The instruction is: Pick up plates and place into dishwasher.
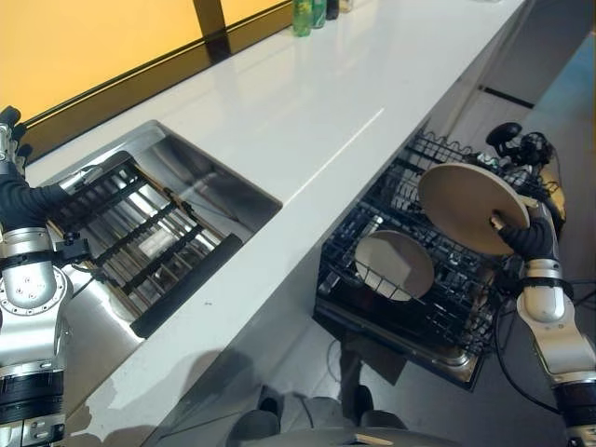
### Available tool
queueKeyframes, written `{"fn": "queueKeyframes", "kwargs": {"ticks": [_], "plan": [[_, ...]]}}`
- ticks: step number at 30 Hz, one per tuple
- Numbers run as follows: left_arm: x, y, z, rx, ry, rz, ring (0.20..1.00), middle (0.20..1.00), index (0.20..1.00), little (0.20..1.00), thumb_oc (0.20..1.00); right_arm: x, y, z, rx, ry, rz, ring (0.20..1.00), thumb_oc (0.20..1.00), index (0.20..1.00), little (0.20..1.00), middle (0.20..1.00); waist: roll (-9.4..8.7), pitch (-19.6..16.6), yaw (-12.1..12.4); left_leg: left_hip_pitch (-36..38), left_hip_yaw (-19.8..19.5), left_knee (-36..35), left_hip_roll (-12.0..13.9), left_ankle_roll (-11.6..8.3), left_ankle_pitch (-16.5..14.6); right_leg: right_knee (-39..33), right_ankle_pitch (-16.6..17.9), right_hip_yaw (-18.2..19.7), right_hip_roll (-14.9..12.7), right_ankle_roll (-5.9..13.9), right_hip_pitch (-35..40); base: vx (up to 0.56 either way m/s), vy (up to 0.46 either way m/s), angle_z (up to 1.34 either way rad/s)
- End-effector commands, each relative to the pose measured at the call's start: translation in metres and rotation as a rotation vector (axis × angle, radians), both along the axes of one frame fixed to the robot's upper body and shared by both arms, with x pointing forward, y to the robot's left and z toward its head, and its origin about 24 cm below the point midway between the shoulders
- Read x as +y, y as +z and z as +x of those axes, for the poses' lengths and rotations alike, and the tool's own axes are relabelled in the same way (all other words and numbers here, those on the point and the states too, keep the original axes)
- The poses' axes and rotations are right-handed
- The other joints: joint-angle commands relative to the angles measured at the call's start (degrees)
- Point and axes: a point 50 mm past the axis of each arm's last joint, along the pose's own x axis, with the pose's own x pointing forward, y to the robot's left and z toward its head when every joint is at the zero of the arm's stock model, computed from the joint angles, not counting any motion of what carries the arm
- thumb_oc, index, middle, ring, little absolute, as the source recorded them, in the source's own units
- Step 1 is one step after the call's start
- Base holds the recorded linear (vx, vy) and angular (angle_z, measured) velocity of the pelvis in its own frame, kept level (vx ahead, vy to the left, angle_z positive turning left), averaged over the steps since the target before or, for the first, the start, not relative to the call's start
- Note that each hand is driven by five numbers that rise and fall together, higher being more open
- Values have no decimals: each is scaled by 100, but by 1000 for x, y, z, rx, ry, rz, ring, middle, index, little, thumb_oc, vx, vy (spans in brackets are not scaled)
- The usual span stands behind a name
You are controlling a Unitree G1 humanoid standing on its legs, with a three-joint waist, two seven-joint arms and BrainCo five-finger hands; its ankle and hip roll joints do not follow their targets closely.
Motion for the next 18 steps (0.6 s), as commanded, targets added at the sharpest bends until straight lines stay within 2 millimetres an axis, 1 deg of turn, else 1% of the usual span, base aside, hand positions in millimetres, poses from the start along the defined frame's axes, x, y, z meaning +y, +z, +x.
{"fn": "queueKeyframes", "kwargs": {"ticks": [1,2,3,4,9,14,18], "plan": [[0,28,2,-78,6,94,1000,1000,1000,1000,1000,-7,40,5,-167,1,-148,200,200,200,200,200,-70,-321,15,-445,-247,268,485,-293,-159,1109,-284,172,-489,705,-933,-83,-113,17],[0,28,4,-91,9,87,1000,1000,1000,1000,1000,-8,43,7,-181,-2,-162,200,200,200,200,200,-10,-256,1,-509,-276,256,521,-313,-118,1230,-315,134,-457,679,-1067,-208,-94,11],[-3,31,8,-117,14,69,1000,1000,1000,1000,1000,-8,52,14,-210,-18,-212,200,200,200,200,200,121,-65,-18,-694,-333,240,567,-355,13,1471,-375,66,-390,618,-1354,-294,-36,15],[-5,31,11,-134,19,61,1000,1000,1000,1000,1000,-8,57,18,-229,-24,-235,200,200,200,200,200,187,28,-40,-827,-363,245,581,-371,74,1600,-409,53,-360,580,-1523,-321,-37,18],[-20,25,19,-182,33,5,1000,1000,1000,1000,1000,-10,96,34,-350,-105,-392,200,200,200,200,200,538,473,-74,-1394,-433,222,459,-372,404,2123,-536,68,-271,417,-2275,-205,35,4],[-26,19,25,-204,48,-52,1000,1000,1000,1000,1000,-16,125,45,-433,-196,-527,200,200,200,200,200,802,650,-54,-1704,-370,141,339,-351,567,2428,-648,138,-236,304,-2770,-111,81,-7],[-30,20,25,-220,44,-76,1000,1000,1000,1000,1000,-20,134,51,-414,-214,-625,200,200,200,200,200,940,718,-28,-1836,-286,47,286,-342,651,2564,-718,173,-238,248,-3001,-48,62,-9]]}}
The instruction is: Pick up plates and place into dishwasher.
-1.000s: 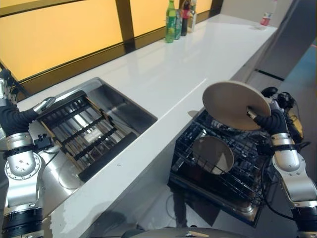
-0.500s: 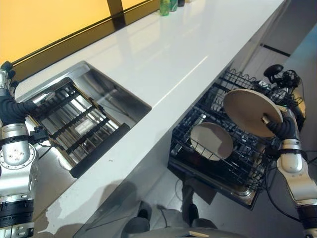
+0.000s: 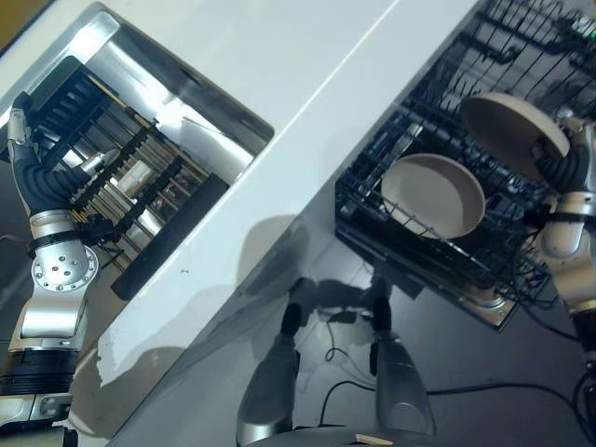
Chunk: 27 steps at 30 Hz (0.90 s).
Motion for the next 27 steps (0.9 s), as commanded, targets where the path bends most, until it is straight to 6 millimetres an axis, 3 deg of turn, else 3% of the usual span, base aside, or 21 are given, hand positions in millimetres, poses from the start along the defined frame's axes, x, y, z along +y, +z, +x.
{"fn": "queueKeyframes", "kwargs": {"ticks": [1,6,19,27], "plan": [[-9,9,1,-107,-24,-60,1000,1000,1000,1000,1000,2,39,-3,-79,-5,-206,200,200,200,200,200,186,-521,-50,27,-241,-722,489,-206,550,901,-444,194,-209,299,-661,-51,52,-9],[-12,12,2,-132,-37,-64,1000,1000,1000,1000,1000,0,35,8,55,-1,-226,200,200,200,200,200,290,-447,-16,-121,-150,-840,436,-199,665,927,-450,216,-235,262,-849,-42,34,-3],[-16,20,10,-133,-51,-84,1000,1000,1000,1000,1000,-8,-18,31,536,27,-35,200,200,200,200,200,485,-271,-26,-122,64,-928,405,-208,726,958,-428,145,-352,226,-978,-1,13,0],[-18,22,14,-135,-59,-90,1000,1000,1000,1000,1000,-11,-31,34,554,-1,20,200,200,200,200,200,597,-179,-26,-94,152,-932,365,-165,740,981,-453,124,-376,212,-927,1,4,0]]}}
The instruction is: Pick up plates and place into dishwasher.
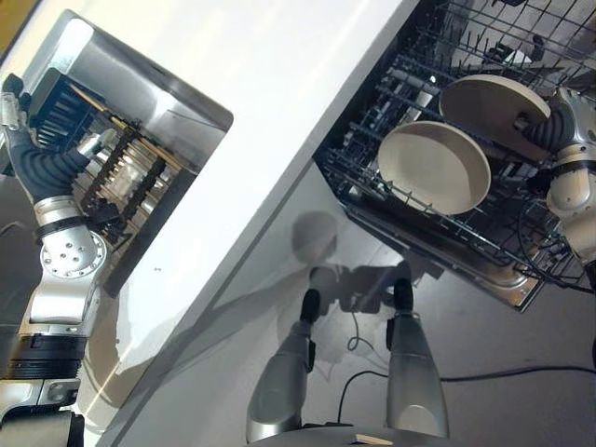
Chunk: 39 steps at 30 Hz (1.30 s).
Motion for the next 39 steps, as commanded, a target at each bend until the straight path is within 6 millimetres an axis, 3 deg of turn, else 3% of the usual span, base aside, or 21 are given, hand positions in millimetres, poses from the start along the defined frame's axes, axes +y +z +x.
{"fn": "queueKeyframes", "kwargs": {"ticks": [1,2,3,12,21,27,39], "plan": [[-5,12,3,-76,-11,-23,1000,1000,1000,1000,1000,-16,-58,-6,243,-92,-21,288,288,288,288,288,230,-185,-17,100,19,-672,389,-32,471,14,-144,130,-306,358,-104,0,0,0],[-4,11,2,-73,-13,-25,1000,1000,1000,1000,1000,-17,-58,-7,236,-99,-21,843,843,843,843,843,235,-187,-17,113,32,-665,389,-29,464,11,-147,123,-315,365,-82,0,0,0],[-4,10,1,-70,-15,-25,1000,1000,1000,1000,1000,-18,-58,-8,232,-102,-19,1000,1000,1000,1000,1000,233,-191,-16,128,42,-666,388,-28,461,0,-147,120,-316,367,-61,0,0,0],[2,3,-3,-22,11,-14,1000,1000,1000,1000,1000,-21,-57,-19,159,-116,46,1000,1000,1000,1000,1000,124,-310,-123,434,173,-618,419,9,344,-192,-134,88,-345,395,362,37,16,3],[20,-22,-20,65,42,-52,1000,1000,1000,1000,1000,-29,-76,-41,147,-113,134,1000,1000,1000,1000,1000,-108,-643,-192,938,251,-519,445,23,132,-634,-44,22,-473,465,1111,77,15,1],[27,-32,-28,103,46,-36,1000,1000,1000,1000,1000,-24,-64,-54,-63,-94,240,1000,1000,1000,1000,1000,-214,-793,-283,1162,292,-448,500,25,-6,-935,19,90,-469,501,1523,40,13,0],[38,-57,-50,175,70,-36,1000,1000,1000,1000,1000,-16,-111,-92,-230,-178,540,1000,1000,1000,1000,1000,-448,-897,-470,1294,231,285,542,-38,-534,-1172,185,387,-616,608,1881,-6,33,-12]]}}
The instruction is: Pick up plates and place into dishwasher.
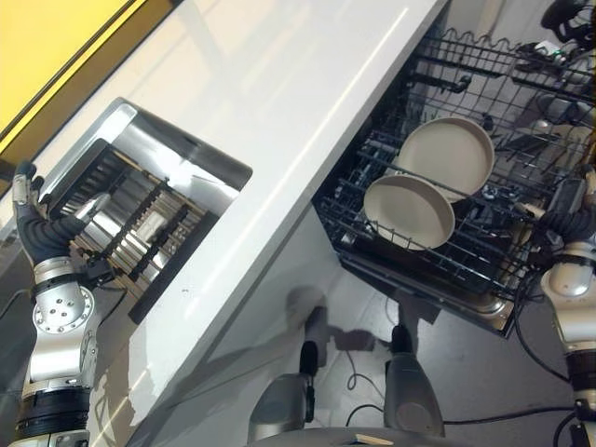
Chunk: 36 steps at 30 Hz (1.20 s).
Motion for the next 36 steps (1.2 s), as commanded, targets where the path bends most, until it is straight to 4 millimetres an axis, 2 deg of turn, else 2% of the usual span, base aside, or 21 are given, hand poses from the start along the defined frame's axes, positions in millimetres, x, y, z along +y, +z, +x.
{"fn": "queueKeyframes", "kwargs": {"ticks": [1,6,11,15,19,26,32,36], "plan": [[6,11,-7,-28,11,117,1000,1000,1000,1000,1000,11,3,-8,-107,21,16,1000,1000,1000,1000,1000,-360,-522,-168,-326,-351,756,322,-220,-480,-276,137,366,-701,534,136,-65,74,-23],[0,11,-1,-32,2,117,1000,1000,1000,1000,1000,6,-13,-8,-92,-11,97,1000,1000,1000,1000,1000,-282,-406,-231,-383,-333,994,239,-249,-638,-281,199,564,-836,647,87,-71,120,-27],[-9,13,12,-62,-9,96,1000,1000,1000,1000,1000,-2,-10,1,-167,-5,203,1000,1000,1000,1000,1000,-127,-109,-254,-683,-317,1347,72,-306,-768,-141,243,747,-1009,741,-170,-140,126,-40],[-19,21,24,-94,-19,92,1000,1000,1000,1000,1000,3,-4,14,-227,60,318,1000,1000,1000,1000,1000,-53,140,-226,-1005,-326,1632,-30,-361,-842,-30,250,797,-1097,762,-384,-151,58,1],[-28,33,36,-132,-30,96,1000,1000,1000,1000,1000,21,7,35,-290,179,386,1000,1000,1000,1000,1000,-6,427,-157,-1453,-363,1954,-156,-373,-894,155,247,794,-1142,734,-695,-159,11,6],[-33,54,48,-196,-23,105,1000,1000,1000,1000,1000,54,32,60,-434,399,485,1000,1000,1000,1000,1000,-23,786,-44,-2047,-431,2264,-321,-356,-882,278,290,742,-1170,697,-1091,-105,-28,8],[-43,62,55,-219,-44,112,1000,1000,1000,1000,1000,75,58,78,-500,521,492,1000,1000,1000,1000,1000,6,1023,60,-2453,-451,2435,-405,-281,-815,466,290,714,-1146,641,-1441,-52,-8,8],[-47,61,54,-228,-45,104,1000,1000,1000,1000,1000,87,65,81,-537,593,523,1000,1000,1000,1000,1000,27,1051,112,-2513,-469,2437,-447,-246,-788,495,284,722,-1128,611,-1499,30,45,3]]}}
